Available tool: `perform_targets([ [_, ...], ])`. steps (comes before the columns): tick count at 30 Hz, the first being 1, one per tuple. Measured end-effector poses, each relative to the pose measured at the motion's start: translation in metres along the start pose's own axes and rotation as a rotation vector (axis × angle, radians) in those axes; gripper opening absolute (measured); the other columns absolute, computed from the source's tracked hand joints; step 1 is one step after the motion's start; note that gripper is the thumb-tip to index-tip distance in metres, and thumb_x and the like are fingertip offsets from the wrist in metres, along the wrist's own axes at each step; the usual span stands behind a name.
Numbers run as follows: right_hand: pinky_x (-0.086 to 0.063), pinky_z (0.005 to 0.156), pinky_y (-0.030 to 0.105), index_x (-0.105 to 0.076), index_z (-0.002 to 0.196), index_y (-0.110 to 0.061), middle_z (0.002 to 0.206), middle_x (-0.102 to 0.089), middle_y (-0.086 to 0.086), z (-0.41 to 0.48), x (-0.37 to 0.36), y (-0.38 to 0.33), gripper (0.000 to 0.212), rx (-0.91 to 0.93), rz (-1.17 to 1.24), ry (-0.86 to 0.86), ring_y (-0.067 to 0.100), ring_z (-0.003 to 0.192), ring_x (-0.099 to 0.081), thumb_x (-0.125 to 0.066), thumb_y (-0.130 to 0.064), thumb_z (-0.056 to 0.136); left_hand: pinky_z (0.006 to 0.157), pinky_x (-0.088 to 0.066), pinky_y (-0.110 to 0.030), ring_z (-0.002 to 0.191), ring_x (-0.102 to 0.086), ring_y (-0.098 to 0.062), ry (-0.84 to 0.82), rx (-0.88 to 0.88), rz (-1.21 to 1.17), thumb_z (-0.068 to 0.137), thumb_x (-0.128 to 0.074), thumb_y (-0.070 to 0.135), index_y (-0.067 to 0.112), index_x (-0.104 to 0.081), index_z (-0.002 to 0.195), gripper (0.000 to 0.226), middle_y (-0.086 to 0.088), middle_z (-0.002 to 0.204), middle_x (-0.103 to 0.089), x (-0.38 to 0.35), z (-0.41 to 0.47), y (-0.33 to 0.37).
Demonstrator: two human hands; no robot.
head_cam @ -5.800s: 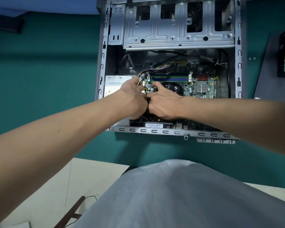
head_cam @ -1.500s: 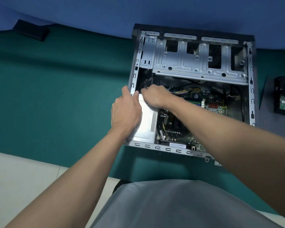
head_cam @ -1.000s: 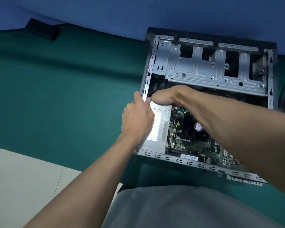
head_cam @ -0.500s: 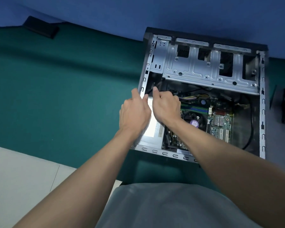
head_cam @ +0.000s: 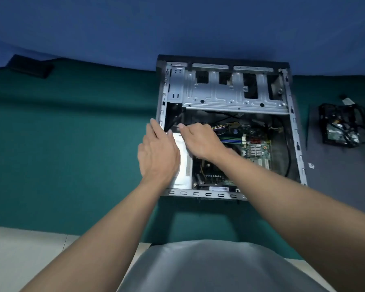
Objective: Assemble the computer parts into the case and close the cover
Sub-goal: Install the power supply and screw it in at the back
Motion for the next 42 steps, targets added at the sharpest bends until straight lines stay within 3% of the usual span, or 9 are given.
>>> perform_targets([
  [4,-0.037,0.066,0.036,-0.042,0.062,-0.023,0.065,-0.052,-0.003,-0.048,0.035,0.036,0.045,0.060,-0.117,0.255,0.024,0.073,-0.052,-0.029,-0.038,0.102,0.113,-0.022,-0.047,0.145,-0.013,-0.038,-0.042,-0.103,0.119,0.104,-0.019,0.042,0.006,-0.011,0.153,0.062,-0.024,0.159,-0.005,-0.010,-0.015,0.012],
  [7,-0.038,0.086,0.039,-0.065,0.093,-0.014,0.104,-0.066,0.004,-0.083,0.070,0.074,0.029,-0.015,-0.404,0.492,0.024,0.102,-0.053,-0.042,-0.030,0.098,0.115,-0.015,-0.054,0.145,-0.004,-0.043,-0.072,-0.077,0.174,0.102,-0.018,0.048,0.009,-0.014,0.154,0.064,-0.024,0.159,-0.002,-0.016,-0.027,0.024],
  [10,-0.034,0.096,0.044,-0.061,0.117,-0.006,0.130,-0.055,0.010,-0.111,0.102,0.112,0.032,-0.242,-0.437,0.657,0.029,0.119,-0.045,-0.050,-0.025,0.093,0.114,-0.006,-0.063,0.145,0.003,-0.045,-0.103,-0.042,0.192,0.101,-0.018,0.048,0.013,-0.013,0.154,0.064,-0.023,0.159,0.003,-0.020,-0.031,0.036],
  [14,-0.042,0.088,0.040,-0.049,0.129,-0.005,0.124,-0.058,0.013,-0.129,0.111,0.154,0.040,-0.481,0.001,0.558,0.031,0.112,-0.052,-0.046,-0.030,0.098,0.107,-0.002,-0.072,0.146,0.004,-0.041,-0.146,-0.081,0.217,0.100,-0.016,0.050,0.016,-0.009,0.154,0.064,-0.019,0.160,0.008,-0.032,-0.042,0.071],
  [17,-0.037,0.071,0.032,-0.063,0.103,-0.015,0.088,-0.066,0.001,-0.134,0.121,0.171,0.032,-0.475,0.260,0.544,0.025,0.088,-0.058,-0.042,-0.039,0.099,0.108,-0.006,-0.072,0.147,0.003,-0.039,-0.149,-0.125,0.180,0.100,-0.019,0.050,0.017,-0.007,0.154,0.064,-0.017,0.160,0.010,-0.041,-0.049,0.119],
  [24,-0.057,0.077,0.031,-0.071,0.090,-0.025,0.095,-0.072,-0.007,-0.137,0.142,0.231,0.020,-0.371,0.802,0.206,0.012,0.084,-0.069,-0.052,-0.024,0.097,0.118,0.003,-0.034,0.150,0.001,-0.021,-0.119,-0.569,0.070,0.103,-0.019,0.046,0.015,-0.011,0.155,0.061,-0.009,0.163,-0.003,-0.066,-0.054,0.250],
  [27,-0.057,0.073,0.031,-0.068,0.083,-0.020,0.088,-0.073,0.002,-0.126,0.149,0.269,0.019,-0.446,0.715,0.285,0.014,0.074,-0.069,-0.054,-0.017,0.094,0.118,0.006,-0.030,0.149,0.005,-0.015,-0.161,-0.572,0.077,0.103,-0.019,0.047,0.012,-0.005,0.155,0.064,-0.004,0.163,0.000,-0.081,-0.052,0.278],
  [32,-0.048,0.091,0.030,-0.071,0.099,-0.017,0.104,-0.070,0.008,-0.095,0.155,0.320,0.021,-0.494,0.303,0.298,0.026,0.103,-0.060,-0.051,-0.016,0.092,0.119,0.005,-0.030,0.149,0.009,-0.013,-0.146,-0.496,0.113,0.104,-0.023,0.037,0.009,0.004,0.154,0.063,-0.004,0.162,0.010,-0.096,-0.057,0.289],
  [42,-0.050,0.076,0.029,-0.068,0.103,-0.012,0.104,-0.063,0.018,-0.027,0.140,0.341,0.019,-0.466,0.127,0.270,0.036,0.090,-0.061,-0.054,-0.013,0.091,0.116,-0.016,-0.035,0.148,-0.010,-0.009,-0.018,-0.401,0.152,0.095,-0.041,0.021,0.012,-0.017,0.154,0.065,0.000,0.162,-0.013,-0.100,-0.062,0.294],
])
Point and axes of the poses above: each hand's wrist, its own z-axis towards the middle knuckle, its own x-axis out of the back of the hand, y = z × x, the point moved 4 cm from there along z, towards the middle knuckle
